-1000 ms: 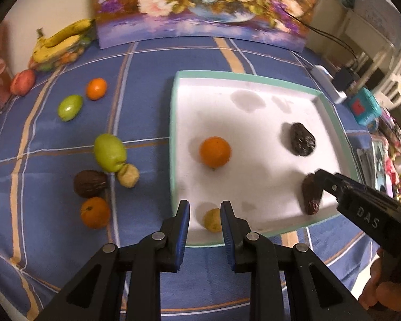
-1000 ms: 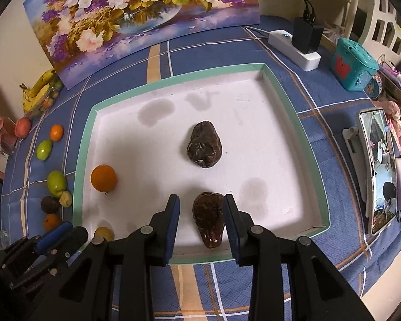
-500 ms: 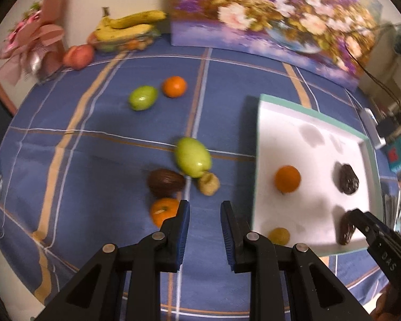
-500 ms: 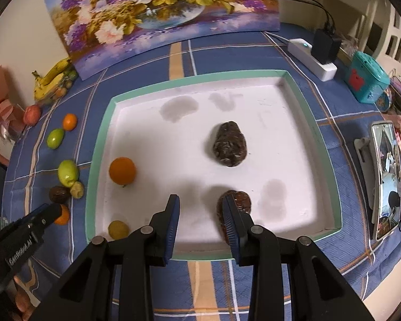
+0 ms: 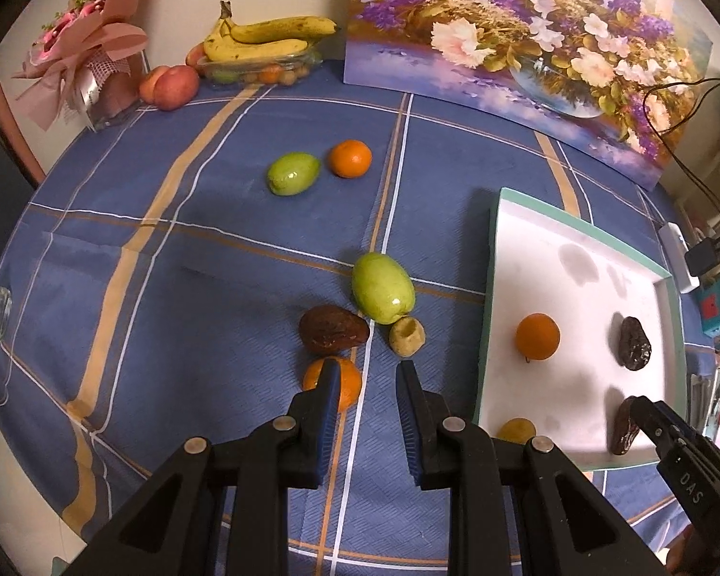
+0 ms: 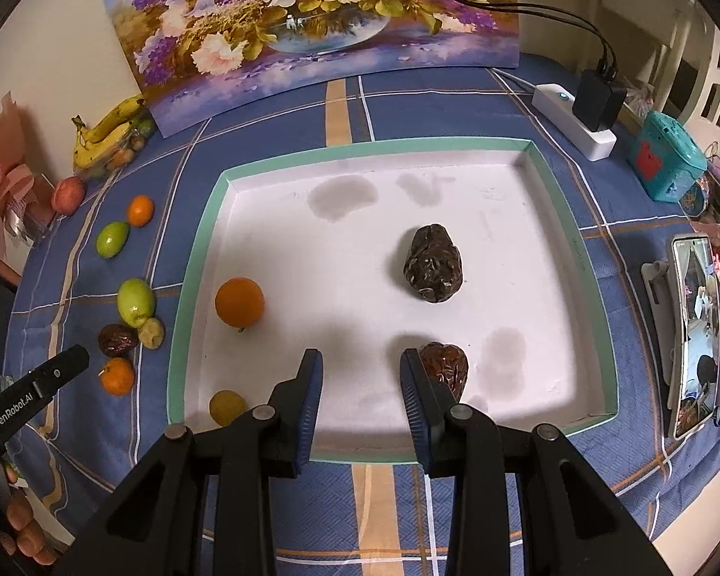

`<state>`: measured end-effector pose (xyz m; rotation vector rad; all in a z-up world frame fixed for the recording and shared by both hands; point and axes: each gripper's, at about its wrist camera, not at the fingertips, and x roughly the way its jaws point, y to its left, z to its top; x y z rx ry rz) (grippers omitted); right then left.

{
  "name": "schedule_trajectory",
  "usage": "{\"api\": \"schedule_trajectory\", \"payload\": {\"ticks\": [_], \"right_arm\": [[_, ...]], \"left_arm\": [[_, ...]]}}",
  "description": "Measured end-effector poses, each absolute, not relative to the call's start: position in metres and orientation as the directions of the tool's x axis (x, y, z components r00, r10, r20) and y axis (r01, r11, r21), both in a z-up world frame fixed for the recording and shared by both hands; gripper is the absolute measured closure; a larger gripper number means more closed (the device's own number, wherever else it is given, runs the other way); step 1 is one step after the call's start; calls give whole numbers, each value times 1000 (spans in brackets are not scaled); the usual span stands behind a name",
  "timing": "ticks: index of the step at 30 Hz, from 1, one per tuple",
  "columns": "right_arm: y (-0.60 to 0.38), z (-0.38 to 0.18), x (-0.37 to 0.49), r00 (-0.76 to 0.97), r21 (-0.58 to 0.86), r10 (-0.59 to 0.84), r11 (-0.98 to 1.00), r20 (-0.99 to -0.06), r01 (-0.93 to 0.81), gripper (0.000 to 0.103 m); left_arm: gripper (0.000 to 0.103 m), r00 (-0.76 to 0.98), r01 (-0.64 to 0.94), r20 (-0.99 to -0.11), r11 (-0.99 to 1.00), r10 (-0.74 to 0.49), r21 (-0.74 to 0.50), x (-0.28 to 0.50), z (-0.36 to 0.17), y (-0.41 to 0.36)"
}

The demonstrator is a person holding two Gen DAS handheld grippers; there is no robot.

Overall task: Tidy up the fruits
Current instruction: 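Withdraw both grippers from the tray toward the fruit cluster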

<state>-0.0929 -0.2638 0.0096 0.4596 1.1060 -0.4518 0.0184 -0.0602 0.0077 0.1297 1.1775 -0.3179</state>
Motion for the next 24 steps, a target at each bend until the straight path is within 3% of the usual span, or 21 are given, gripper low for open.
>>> {"api": "schedule_trajectory", "payload": {"ticks": [15, 16, 18, 19, 20, 22, 24], "right_arm": [[-263, 4, -92, 366, 122, -109, 823, -924, 554, 69], [-263, 4, -92, 365, 122, -109, 824, -925, 554, 69], [-262, 3, -92, 362, 119, -110, 824, -926, 554, 69], [-262, 2, -92, 360, 116, -111, 824, -926, 554, 68], [-262, 1, -91, 355, 112, -112, 825, -928, 554, 67], [-262, -1, -90, 345, 103, -115, 827, -931, 553, 51], [-261, -2, -89, 341, 96, -118, 830, -933, 550, 45]], "left_arm": [[76, 329, 292, -932, 955, -150, -50, 20, 2, -59], [73, 327, 289, -935, 956, -141, -43, 21, 1, -58], [52, 322, 278, -939, 960, -121, -29, 22, -1, -57], [36, 322, 269, -940, 963, -107, -18, 22, -2, -56], [29, 325, 261, -941, 965, -99, -12, 22, -2, -55], [25, 331, 249, -940, 968, -82, 3, 23, -3, -53], [11, 332, 238, -942, 971, -59, 23, 25, -4, -51]]}}
